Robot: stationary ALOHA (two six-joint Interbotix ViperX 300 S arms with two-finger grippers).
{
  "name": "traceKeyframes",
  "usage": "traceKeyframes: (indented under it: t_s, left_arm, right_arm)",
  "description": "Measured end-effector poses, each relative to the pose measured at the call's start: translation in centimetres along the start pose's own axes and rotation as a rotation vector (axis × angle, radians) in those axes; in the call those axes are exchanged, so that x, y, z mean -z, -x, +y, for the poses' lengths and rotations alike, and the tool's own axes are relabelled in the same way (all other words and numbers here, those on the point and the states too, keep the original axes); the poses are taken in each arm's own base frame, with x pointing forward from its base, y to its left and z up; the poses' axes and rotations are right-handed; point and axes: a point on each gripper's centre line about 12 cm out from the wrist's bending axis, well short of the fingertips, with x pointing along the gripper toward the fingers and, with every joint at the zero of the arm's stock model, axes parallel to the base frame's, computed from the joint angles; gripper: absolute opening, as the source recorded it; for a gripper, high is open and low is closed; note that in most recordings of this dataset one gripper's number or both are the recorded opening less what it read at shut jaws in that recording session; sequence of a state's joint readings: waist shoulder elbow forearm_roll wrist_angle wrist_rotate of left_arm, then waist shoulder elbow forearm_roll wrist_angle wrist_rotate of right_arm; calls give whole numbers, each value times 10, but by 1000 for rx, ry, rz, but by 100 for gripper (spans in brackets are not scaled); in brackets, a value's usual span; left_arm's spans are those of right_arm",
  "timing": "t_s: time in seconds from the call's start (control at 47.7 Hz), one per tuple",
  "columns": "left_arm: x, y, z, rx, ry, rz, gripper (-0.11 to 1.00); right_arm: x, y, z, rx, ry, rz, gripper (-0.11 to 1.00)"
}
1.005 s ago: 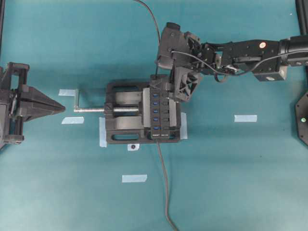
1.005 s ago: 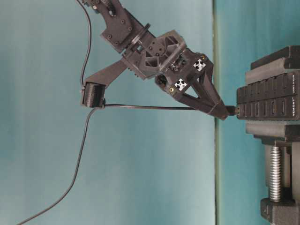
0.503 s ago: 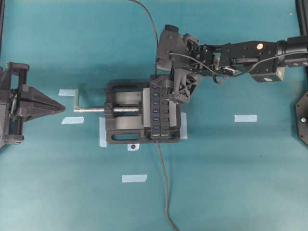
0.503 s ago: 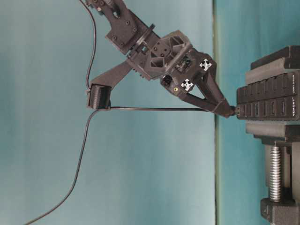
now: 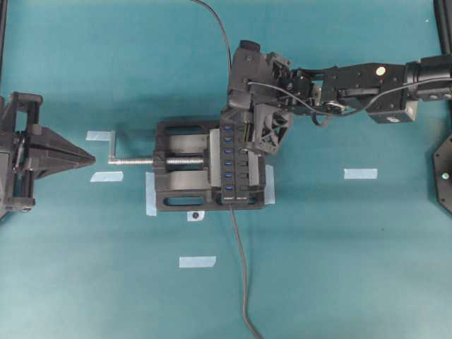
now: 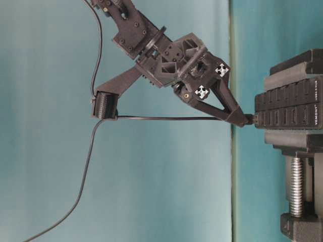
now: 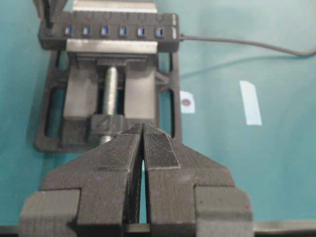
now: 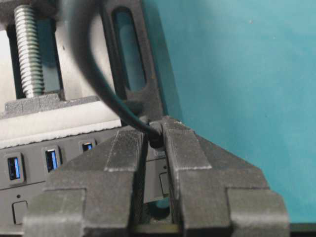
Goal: Insert the USB into the second port from the front of the fixed hub.
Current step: 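Lower the right gripper and close it on the black USB plug, then pull the USB plug out of the front port with the right gripper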
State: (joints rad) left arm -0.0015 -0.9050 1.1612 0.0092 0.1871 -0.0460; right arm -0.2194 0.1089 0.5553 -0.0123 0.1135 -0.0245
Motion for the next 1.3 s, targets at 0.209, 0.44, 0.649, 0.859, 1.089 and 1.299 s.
traceKeyframes:
  t_s: [0.209, 0.44, 0.649, 0.859, 1.089, 1.299]
  left_arm:
    - [0, 0, 0, 0, 0, 0, 0]
    - [0, 0, 0, 0, 0, 2, 0]
    - [-1, 1, 0, 0, -2, -5, 0]
    - [-3, 3, 0, 1, 2, -20, 0]
    - [-3, 4, 0, 1, -1, -23, 0]
    - [-3, 4, 0, 1, 0, -23, 0]
  right_arm:
    - [0, 0, 1, -1, 3, 1, 10]
    - [0, 0, 1, -1, 1, 0, 10]
    - [-9, 2, 1, -2, 1, -18, 9]
    - [-15, 9, 3, -5, 5, 6, 8]
    - [-20, 16, 8, -15, 13, 7, 8]
    - [-24, 21, 11, -20, 16, -5, 8]
